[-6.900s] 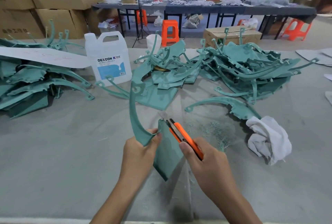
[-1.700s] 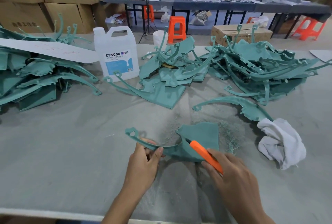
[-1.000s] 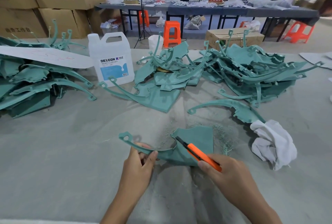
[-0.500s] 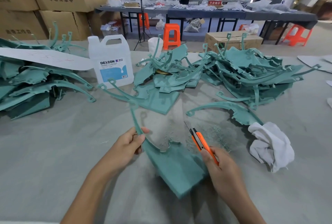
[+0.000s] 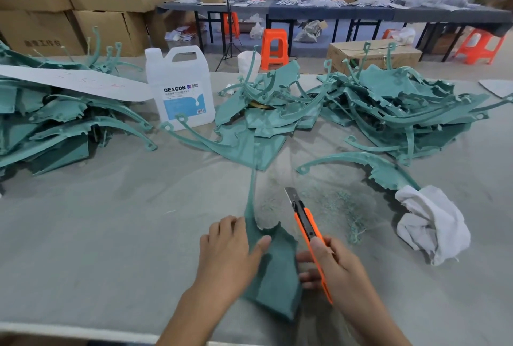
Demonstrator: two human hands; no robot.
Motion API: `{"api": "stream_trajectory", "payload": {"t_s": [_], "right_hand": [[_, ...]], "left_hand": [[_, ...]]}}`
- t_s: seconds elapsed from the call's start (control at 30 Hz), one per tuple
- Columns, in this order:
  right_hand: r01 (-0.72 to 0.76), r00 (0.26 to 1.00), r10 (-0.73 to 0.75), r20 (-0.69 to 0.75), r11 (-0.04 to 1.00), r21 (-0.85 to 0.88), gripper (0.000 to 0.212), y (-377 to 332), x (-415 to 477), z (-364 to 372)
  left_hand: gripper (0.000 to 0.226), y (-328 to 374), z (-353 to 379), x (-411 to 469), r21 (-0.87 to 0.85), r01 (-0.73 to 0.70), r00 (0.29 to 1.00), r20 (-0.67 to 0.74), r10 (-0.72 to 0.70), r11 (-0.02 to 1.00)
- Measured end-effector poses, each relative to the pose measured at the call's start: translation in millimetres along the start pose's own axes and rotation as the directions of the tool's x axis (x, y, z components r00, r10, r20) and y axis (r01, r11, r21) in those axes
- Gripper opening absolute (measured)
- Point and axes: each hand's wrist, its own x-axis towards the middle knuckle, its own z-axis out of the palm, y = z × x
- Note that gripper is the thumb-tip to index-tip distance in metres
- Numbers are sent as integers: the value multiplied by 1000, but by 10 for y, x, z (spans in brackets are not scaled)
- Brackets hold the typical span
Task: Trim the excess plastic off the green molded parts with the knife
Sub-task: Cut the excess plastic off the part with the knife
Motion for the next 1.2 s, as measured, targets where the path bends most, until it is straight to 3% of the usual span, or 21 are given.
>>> {"api": "stream_trajectory", "payload": {"t_s": [0.1, 0.2, 0.27, 0.37, 0.43, 0.5, 0.57, 0.6, 0.7, 0.8, 0.93, 1.07, 1.2], "right_hand": [[-106, 992, 93, 89, 984, 145, 22, -111, -30, 13], [-2, 1000, 5, -17, 992, 130, 20, -147, -4, -93], [108, 990, -111, -85, 993, -39, 13, -159, 11, -224], [190, 976, -215, -31, 916, -354, 9, -147, -6, -428], [215, 972, -231, 49, 781, -586, 12, -172, -36, -495], [231, 967, -224, 118, 594, -771, 37, -203, -61, -495], [272, 952, -242, 186, 400, -875, 48, -229, -64, -418], [295, 945, -246, 216, 352, -888, 44, -235, -56, -372], [332, 936, -223, 273, 296, -896, 30, -284, -31, -257], [335, 936, -184, 301, 199, -921, 36, -298, -15, -194], [344, 934, -155, 322, 149, -927, 39, -250, 33, -166], [375, 917, -198, 346, 129, -918, 59, -302, 87, -191], [334, 881, -376, 287, 66, -940, 46, -496, 287, -305]], "left_hand": [[86, 132, 20, 22, 21, 35, 999, 3, -35, 999], [118, 201, 53, 11, 40, 18, 1000, 13, -19, 999], [126, 160, 97, 7, 43, -37, 999, 26, 36, 998], [121, -9, 115, 80, -7, -160, 987, 31, 160, 987], [130, -121, 116, 81, -57, -201, 979, 30, 203, 978], [139, -188, 146, 43, -83, -184, 983, -7, 185, 979], [137, -220, 176, -1, -64, -186, 982, -23, 185, 980], [133, -231, 184, -12, -50, -195, 981, -27, 194, 979], [114, -246, 180, -24, -64, -188, 978, -104, 181, 980], [103, -237, 164, -28, -62, -173, 975, -153, 162, 983], [103, -212, 157, -19, -75, -162, 976, -158, 149, 984], [101, -221, 157, -26, -118, -158, 980, -144, 141, 980], [98, -216, 154, -25, -165, -155, 982, -137, 133, 974]]}}
